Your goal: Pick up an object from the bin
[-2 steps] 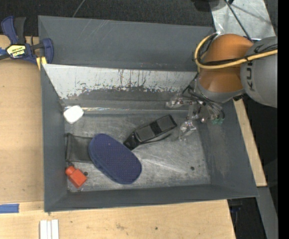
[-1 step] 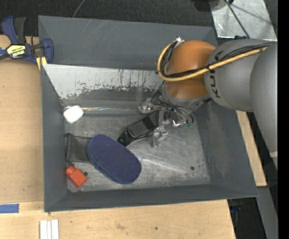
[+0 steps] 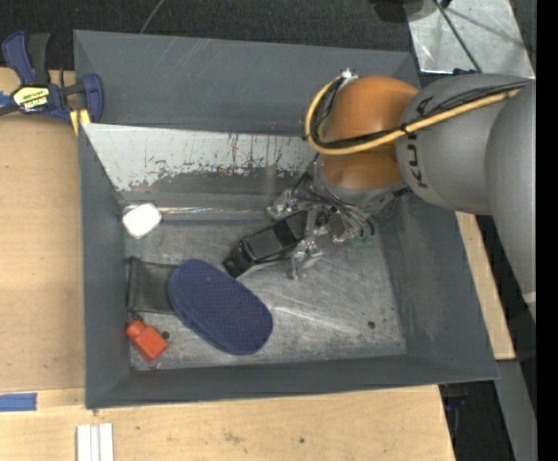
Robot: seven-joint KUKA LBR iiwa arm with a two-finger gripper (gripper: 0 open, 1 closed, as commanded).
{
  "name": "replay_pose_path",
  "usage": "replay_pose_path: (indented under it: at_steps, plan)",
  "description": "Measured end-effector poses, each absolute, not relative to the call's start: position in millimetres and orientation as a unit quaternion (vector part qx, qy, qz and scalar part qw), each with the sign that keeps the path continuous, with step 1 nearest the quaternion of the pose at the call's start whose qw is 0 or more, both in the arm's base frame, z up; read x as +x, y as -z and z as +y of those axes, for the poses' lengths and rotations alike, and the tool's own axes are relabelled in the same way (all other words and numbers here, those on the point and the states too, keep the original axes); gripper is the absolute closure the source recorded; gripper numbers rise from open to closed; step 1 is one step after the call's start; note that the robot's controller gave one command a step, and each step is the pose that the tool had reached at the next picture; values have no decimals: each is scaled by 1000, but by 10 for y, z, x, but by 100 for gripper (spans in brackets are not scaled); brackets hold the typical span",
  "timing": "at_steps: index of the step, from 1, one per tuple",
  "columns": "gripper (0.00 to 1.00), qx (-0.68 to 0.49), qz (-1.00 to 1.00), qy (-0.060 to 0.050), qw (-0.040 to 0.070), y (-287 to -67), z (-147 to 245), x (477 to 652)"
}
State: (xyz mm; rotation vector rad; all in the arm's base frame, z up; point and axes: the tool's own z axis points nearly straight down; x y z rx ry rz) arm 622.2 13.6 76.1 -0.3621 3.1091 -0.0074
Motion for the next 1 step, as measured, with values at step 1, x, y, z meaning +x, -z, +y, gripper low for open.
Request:
replay_pose_path:
  at_steps: [1]
  plan:
    - [100, -162, 987, 1, 2, -2372, 106, 6201]
